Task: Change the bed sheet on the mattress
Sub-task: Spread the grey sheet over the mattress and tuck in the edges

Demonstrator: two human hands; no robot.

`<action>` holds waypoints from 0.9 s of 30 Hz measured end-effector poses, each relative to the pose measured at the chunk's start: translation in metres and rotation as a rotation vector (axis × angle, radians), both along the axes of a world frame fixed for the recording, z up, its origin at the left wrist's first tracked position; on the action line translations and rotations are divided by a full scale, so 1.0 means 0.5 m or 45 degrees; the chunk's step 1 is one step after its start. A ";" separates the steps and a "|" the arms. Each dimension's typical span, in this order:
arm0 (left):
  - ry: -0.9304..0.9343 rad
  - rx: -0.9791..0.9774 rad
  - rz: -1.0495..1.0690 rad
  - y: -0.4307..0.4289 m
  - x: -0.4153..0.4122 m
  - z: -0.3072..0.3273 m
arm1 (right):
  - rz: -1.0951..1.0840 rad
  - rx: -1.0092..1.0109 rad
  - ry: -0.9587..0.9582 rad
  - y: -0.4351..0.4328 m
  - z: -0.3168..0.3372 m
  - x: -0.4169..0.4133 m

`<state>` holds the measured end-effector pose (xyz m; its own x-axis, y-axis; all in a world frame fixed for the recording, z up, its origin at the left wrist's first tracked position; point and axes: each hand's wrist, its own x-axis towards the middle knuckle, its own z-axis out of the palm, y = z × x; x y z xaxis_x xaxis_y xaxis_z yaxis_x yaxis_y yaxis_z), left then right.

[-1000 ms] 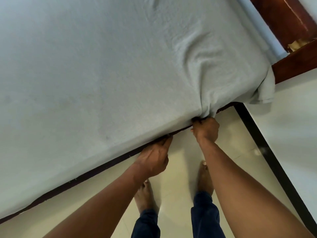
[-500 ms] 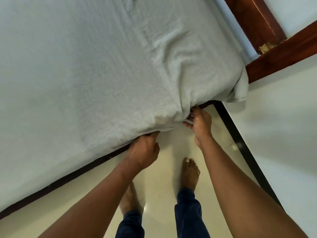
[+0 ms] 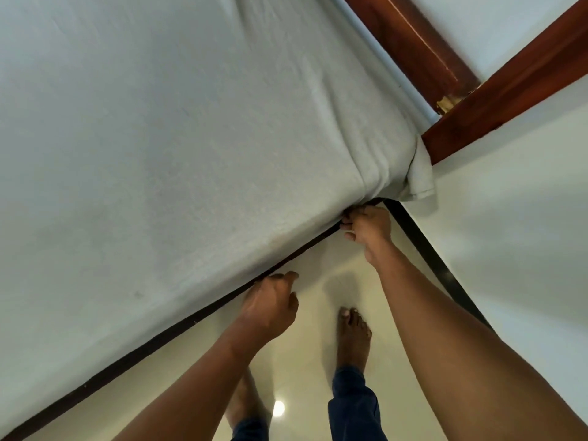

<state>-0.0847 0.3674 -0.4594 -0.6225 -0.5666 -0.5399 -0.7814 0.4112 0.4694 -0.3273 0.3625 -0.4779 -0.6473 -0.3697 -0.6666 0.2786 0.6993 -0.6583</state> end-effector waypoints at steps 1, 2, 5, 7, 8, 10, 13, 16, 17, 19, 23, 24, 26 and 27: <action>0.020 -0.018 0.002 0.004 -0.004 -0.003 | -0.027 -0.035 -0.023 0.008 0.012 -0.016; 0.041 -0.028 0.004 0.004 -0.008 -0.005 | -0.089 -0.054 -0.012 0.013 0.022 -0.033; 0.153 -0.015 0.041 0.001 -0.045 0.000 | -0.271 -0.179 -0.061 0.011 0.033 -0.071; 0.211 -0.009 0.061 -0.005 -0.081 0.007 | -0.200 -0.190 0.045 -0.009 0.024 -0.077; 0.226 -0.019 0.062 -0.008 -0.101 0.009 | -0.150 -0.163 0.155 -0.017 0.016 -0.079; 0.252 -0.050 0.063 -0.019 -0.134 0.009 | -0.087 -0.055 0.381 -0.016 0.003 -0.096; 0.264 -0.079 0.090 -0.027 -0.170 0.005 | -0.119 0.069 0.459 -0.007 -0.020 -0.150; 0.255 -0.064 0.083 -0.023 -0.190 -0.007 | -0.119 0.117 0.460 -0.030 -0.052 -0.194; 0.243 -0.064 0.076 -0.020 -0.191 -0.012 | -0.109 0.103 0.431 -0.039 -0.053 -0.194; 0.223 -0.050 0.074 -0.012 -0.185 -0.019 | -0.081 0.085 0.399 -0.048 -0.055 -0.185; 0.179 0.014 0.065 0.018 -0.166 -0.025 | -0.257 -0.022 0.220 -0.019 -0.016 -0.183; 0.182 0.021 0.080 0.024 -0.165 -0.027 | -0.308 -0.050 0.207 -0.018 -0.012 -0.194; 0.175 0.050 0.139 0.037 -0.151 -0.034 | -0.405 -0.145 0.135 -0.026 -0.010 -0.204; 0.161 0.066 0.163 0.044 -0.144 -0.040 | -0.436 -0.194 0.118 -0.031 -0.008 -0.207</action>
